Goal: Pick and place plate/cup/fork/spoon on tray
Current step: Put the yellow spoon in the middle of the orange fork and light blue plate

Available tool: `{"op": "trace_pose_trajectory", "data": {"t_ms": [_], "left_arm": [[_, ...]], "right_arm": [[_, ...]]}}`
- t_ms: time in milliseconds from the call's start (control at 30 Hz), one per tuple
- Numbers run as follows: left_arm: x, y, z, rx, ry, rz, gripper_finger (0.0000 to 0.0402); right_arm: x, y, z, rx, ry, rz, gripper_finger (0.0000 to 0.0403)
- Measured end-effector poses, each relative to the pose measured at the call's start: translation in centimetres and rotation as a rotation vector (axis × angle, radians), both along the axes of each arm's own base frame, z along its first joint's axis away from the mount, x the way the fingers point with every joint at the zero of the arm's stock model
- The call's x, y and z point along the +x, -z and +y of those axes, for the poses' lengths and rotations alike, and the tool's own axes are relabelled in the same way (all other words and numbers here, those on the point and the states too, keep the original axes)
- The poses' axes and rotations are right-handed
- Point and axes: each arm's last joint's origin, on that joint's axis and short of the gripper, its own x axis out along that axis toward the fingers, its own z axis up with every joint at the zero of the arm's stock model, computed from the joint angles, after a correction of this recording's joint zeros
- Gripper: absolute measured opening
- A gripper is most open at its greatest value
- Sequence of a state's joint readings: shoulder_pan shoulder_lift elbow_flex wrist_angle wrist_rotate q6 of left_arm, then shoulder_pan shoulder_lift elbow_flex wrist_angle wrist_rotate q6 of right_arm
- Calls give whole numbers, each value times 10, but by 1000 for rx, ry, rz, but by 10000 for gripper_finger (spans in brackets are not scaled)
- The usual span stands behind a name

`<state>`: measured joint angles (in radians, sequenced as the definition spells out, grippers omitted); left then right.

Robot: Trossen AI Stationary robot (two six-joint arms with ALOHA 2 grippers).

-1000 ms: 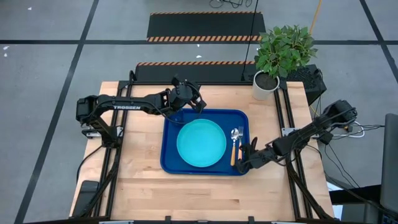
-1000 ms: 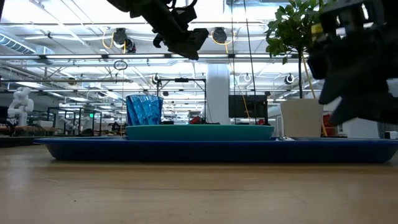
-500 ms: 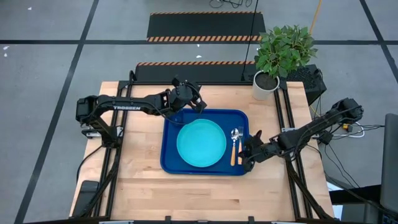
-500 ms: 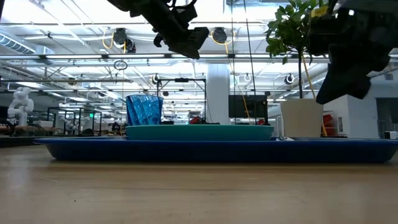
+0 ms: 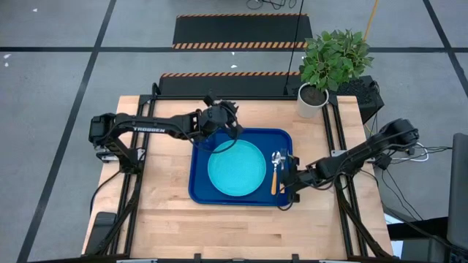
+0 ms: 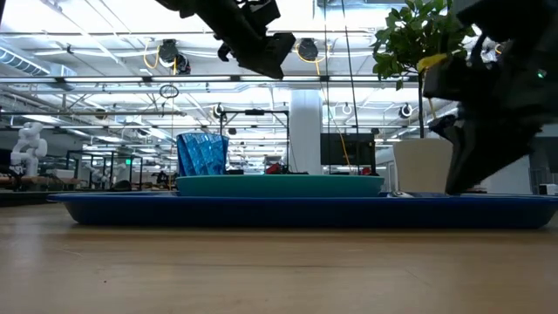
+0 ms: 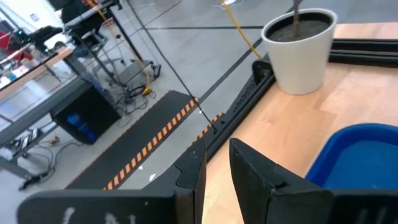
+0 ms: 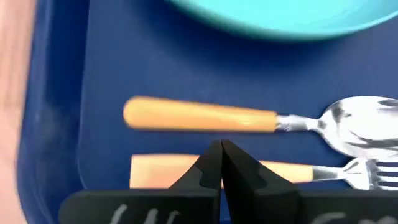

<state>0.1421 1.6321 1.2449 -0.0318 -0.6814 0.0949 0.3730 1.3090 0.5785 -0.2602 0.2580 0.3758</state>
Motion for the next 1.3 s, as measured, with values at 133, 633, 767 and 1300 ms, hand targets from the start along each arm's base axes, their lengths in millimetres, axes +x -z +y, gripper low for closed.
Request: {"op": "trace_pose_trajectory", "data": {"t_ms": [133, 633, 767, 1300], "left_arm": [[2, -1, -6, 11, 20, -2, 74], [2, -2, -7, 23, 29, -5, 74], [2, -2, -7, 24, 29, -4, 74], [2, -1, -7, 23, 29, 9, 74]], "right_arm": [[2, 6, -2, -35, -30, 30, 0], [16, -14, -32, 28, 44, 80, 0], [17, -15, -41, 42, 49, 102, 0], [30, 9, -48, 121, 6, 210, 0]]}}
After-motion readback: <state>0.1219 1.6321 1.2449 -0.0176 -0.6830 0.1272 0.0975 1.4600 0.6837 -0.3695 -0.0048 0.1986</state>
